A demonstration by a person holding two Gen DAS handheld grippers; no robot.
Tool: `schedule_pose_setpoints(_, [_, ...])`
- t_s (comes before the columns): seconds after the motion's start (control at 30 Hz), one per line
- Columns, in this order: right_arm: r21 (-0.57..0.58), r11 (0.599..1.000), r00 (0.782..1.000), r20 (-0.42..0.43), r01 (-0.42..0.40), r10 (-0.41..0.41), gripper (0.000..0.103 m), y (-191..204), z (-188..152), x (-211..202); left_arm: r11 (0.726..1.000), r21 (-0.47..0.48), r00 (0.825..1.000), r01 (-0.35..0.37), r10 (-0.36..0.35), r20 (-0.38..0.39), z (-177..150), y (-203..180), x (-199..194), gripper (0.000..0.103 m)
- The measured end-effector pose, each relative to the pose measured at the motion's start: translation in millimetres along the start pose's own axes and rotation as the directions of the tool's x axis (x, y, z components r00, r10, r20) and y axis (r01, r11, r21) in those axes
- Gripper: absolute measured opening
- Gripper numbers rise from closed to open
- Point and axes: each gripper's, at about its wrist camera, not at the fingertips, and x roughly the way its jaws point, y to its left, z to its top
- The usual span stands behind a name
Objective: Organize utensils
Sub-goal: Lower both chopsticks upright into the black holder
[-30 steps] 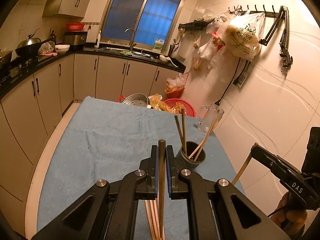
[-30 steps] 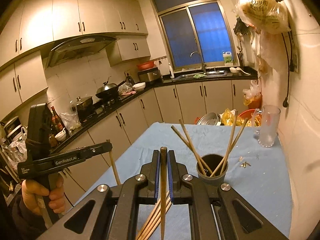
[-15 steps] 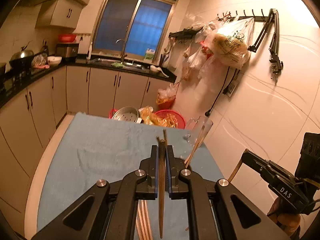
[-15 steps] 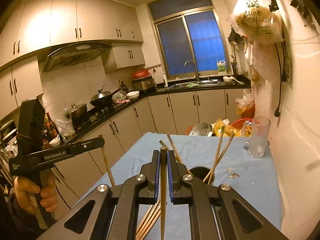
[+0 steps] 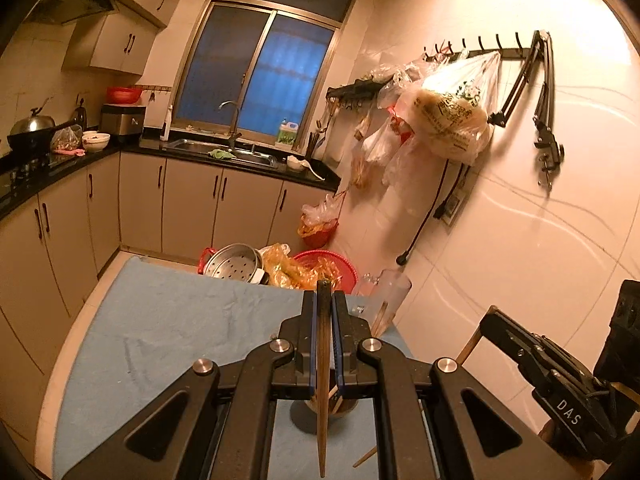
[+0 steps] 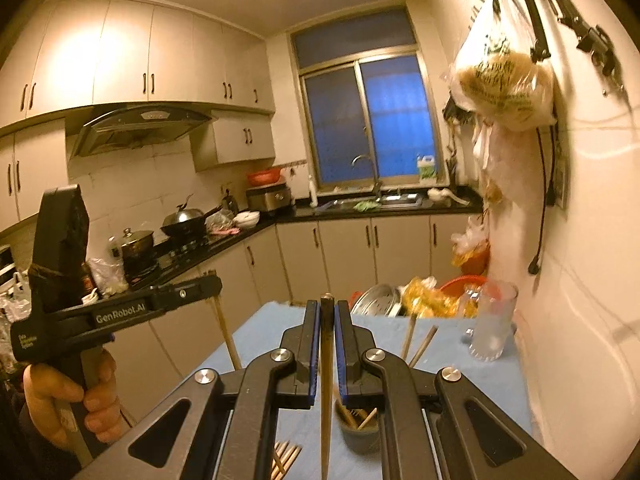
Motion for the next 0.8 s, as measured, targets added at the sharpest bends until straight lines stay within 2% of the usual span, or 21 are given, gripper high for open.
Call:
schedule_pose_setpoints(0.2, [-0.008,0.999,0.998,0.054,0.043,-0.042,0.008,-6.2,11.0,8.3,0.998,-0.055,0.999,0.026,-0.024,0.038,5.1,3.3,16.6,0.007])
schedule_pose_setpoints(0.47, [0.009,0.997,0.993,0.085,0.083,-0.083,0.008,-20.8,17.6,22.3,0.998,-0.066,0.992,0.018,-0.01,0.123,13.5,-0.3,31.0,0.007])
schedule_pose_setpoints(0.63, [-0.003,0.993,0.986,0.12,0.115,-0.114,0.008,-23.0,17.5,31.3,0.998,-0.056,0.989,-0.008,0.016,0.145,13.0,-2.5,47.4,0.007])
schedule_pose_setpoints(0.8, [0.011,0.993,0.982,0.147,0.119,-0.119,0.008,-31.3,16.4,41.8,0.999,-0.048,0.99,-0.025,0.032,0.135,6.5,-2.0,66.6,0.007])
